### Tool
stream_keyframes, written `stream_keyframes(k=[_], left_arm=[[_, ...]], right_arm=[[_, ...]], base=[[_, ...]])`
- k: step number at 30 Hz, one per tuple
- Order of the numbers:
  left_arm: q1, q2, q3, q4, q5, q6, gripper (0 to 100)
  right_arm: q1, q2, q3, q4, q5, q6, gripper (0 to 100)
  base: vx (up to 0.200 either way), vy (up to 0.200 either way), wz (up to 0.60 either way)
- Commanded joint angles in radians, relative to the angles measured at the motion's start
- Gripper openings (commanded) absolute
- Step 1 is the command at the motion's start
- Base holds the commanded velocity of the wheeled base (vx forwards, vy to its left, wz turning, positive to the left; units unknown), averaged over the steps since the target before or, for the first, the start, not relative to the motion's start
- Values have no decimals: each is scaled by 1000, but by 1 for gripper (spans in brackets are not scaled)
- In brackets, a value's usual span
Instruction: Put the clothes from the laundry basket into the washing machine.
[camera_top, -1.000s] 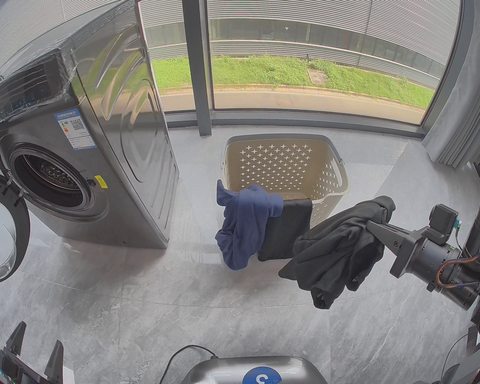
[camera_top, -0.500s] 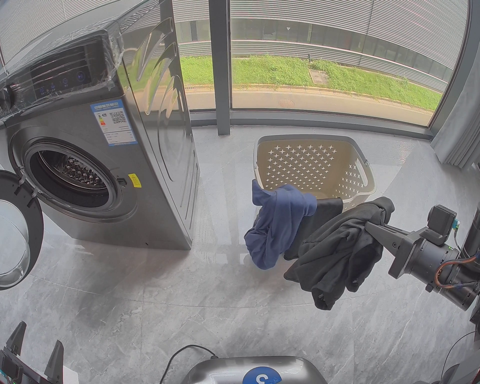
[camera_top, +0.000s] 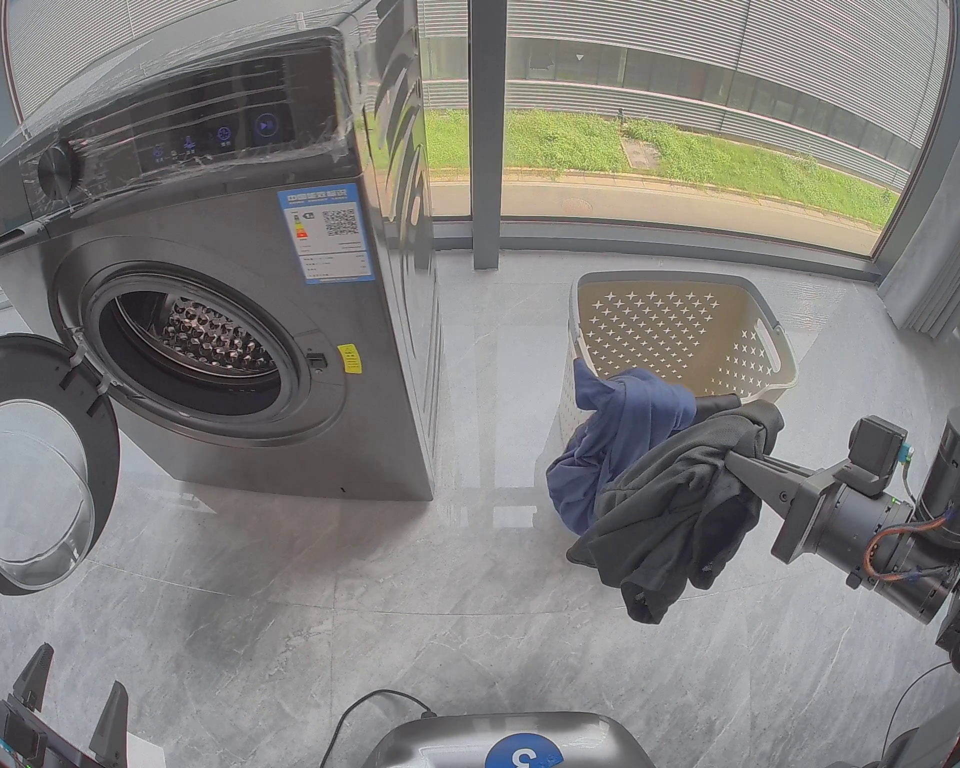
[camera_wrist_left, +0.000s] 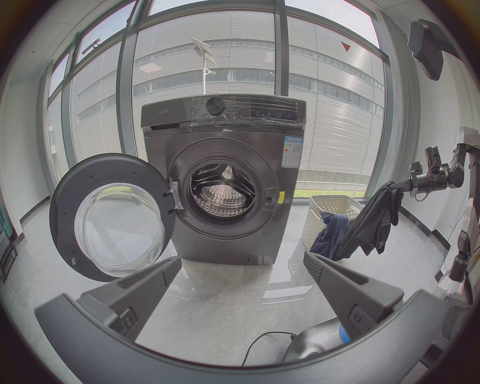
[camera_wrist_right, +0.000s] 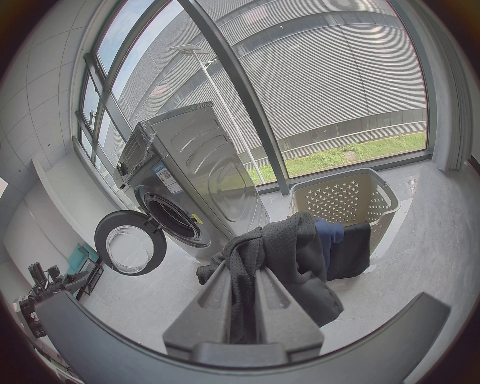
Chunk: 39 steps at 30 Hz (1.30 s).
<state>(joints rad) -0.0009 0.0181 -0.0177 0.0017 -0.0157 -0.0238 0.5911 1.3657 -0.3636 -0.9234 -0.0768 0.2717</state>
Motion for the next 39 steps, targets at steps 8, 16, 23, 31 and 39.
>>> stream_keyframes(k=[8,16,23,31,39], left_arm=[[-1,-15,16,0,0,-1,100],[-1,-15,16,0,-1,-2,100],[-1,-15,16,0,-1,-2,100],[-1,-15,16,0,-1,-2,100],[-1,-15,16,0,-1,-2,100]], right_arm=[[7,32,2,-3,-3,3,0],[6,38,-1,-3,-4,7,0],[4,39,-6,-3,-9,7,0],[-5,42,-11,-5,-12,9,0],[-8,44,-12,-5,-14,7,0]], base=[[0,200,0],[0,200,0],[0,200,0],[0,200,0],[0,200,0]])
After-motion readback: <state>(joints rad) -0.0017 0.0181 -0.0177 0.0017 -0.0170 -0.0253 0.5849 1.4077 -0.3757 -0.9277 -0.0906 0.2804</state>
